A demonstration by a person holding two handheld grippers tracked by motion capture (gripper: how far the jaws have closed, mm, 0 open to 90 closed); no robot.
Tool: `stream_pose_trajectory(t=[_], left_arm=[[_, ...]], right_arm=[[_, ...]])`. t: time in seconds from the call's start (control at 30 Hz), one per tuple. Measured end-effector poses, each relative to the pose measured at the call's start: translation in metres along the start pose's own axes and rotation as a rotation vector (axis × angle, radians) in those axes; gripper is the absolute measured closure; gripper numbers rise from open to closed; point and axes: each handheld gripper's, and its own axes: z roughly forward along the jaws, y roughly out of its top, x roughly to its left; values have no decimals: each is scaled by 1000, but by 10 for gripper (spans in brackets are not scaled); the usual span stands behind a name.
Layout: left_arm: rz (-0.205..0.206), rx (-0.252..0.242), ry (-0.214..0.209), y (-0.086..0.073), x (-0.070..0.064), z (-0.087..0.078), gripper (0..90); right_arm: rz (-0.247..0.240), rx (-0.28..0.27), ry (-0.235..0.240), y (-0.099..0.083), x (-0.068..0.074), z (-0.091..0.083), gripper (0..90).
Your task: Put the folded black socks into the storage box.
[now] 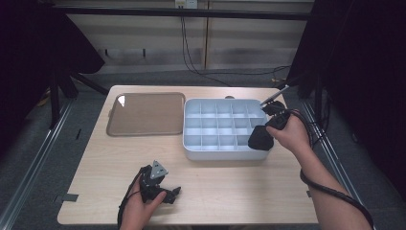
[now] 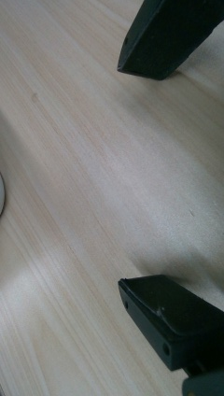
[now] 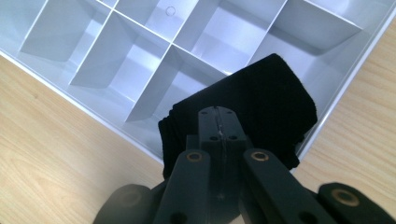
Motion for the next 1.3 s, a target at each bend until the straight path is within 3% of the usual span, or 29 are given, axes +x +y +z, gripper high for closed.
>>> stream_pose_trajectory(t=[0.3,0.83,1.3], left_arm=[[0,-4,2,0,0,0,0],[-2,-3,4,0,0,0,0],[-2,-2,6,0,-1,0,0]], right_arm=[[-3,23,-17,0,-3,7,900],[-59,140,-69,8,4,27,900],[-76,165,-79,5,2,35,900]])
